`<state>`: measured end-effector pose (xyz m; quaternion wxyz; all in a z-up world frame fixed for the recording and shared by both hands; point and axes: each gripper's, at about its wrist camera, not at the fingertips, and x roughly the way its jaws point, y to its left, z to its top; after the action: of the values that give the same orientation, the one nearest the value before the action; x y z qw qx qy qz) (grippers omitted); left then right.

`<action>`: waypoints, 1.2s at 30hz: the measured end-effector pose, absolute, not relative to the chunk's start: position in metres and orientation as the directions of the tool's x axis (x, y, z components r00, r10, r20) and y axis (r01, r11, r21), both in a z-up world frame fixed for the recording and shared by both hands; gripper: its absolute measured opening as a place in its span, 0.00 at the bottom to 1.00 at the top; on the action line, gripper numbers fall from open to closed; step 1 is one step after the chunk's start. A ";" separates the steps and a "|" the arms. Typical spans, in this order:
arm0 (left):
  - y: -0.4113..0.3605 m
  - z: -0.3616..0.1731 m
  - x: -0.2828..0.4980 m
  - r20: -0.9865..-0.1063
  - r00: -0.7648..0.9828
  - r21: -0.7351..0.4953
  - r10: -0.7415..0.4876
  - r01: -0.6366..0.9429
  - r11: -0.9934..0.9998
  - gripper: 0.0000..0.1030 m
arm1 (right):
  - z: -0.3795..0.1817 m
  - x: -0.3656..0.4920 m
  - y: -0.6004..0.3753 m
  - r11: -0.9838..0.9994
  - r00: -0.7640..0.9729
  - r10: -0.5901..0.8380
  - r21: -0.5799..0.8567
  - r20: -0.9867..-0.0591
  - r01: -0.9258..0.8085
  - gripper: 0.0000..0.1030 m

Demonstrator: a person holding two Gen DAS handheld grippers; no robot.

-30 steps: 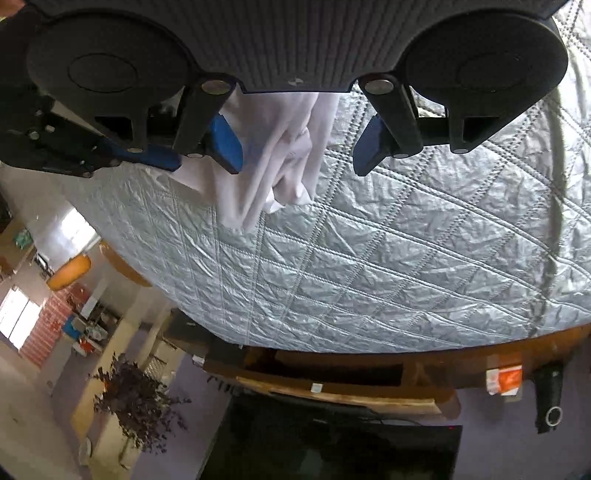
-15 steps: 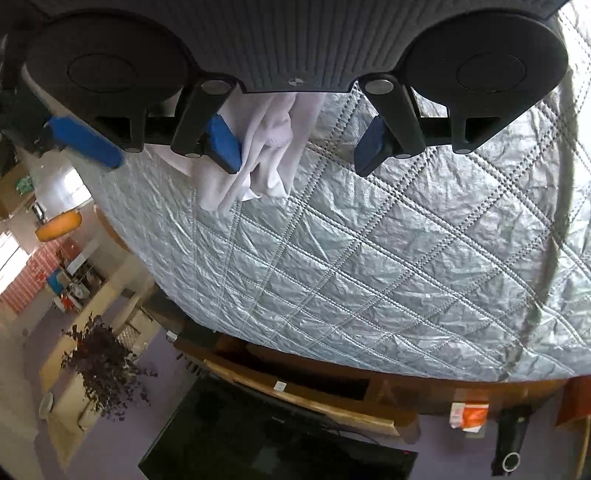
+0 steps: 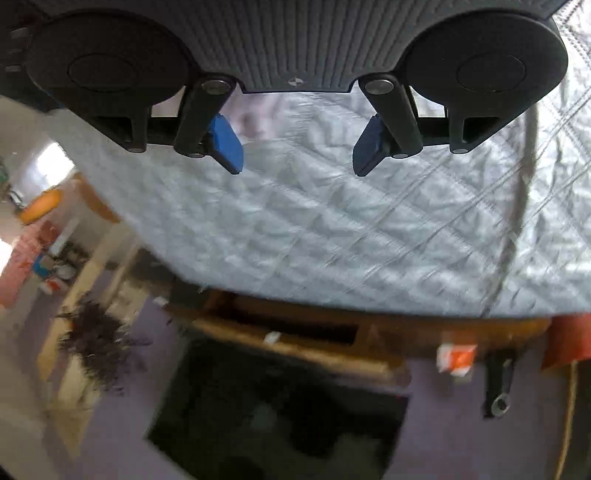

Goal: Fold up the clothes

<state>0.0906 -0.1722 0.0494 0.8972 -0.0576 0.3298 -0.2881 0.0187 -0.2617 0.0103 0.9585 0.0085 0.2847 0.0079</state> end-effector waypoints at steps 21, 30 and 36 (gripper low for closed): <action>-0.092 0.064 0.081 -0.664 0.585 -0.352 -0.467 0.307 0.884 0.74 | -0.017 0.008 -0.339 0.868 0.805 0.055 0.426 -0.591 0.254 0.77; -0.045 0.053 0.047 -0.744 0.426 -0.489 -0.514 0.177 0.854 0.78 | -0.030 0.014 -0.366 0.753 0.810 0.273 0.639 -0.519 0.155 0.89; -0.070 0.045 0.042 -0.740 0.356 -0.527 -0.571 0.220 0.821 0.77 | -0.015 0.043 -0.363 0.846 0.680 0.368 0.532 -0.634 0.038 0.93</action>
<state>0.0420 -0.0699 0.0448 0.8053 -0.1714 0.5117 -0.2457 0.0425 -0.3628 -0.0153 0.8785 0.2615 0.3887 0.0938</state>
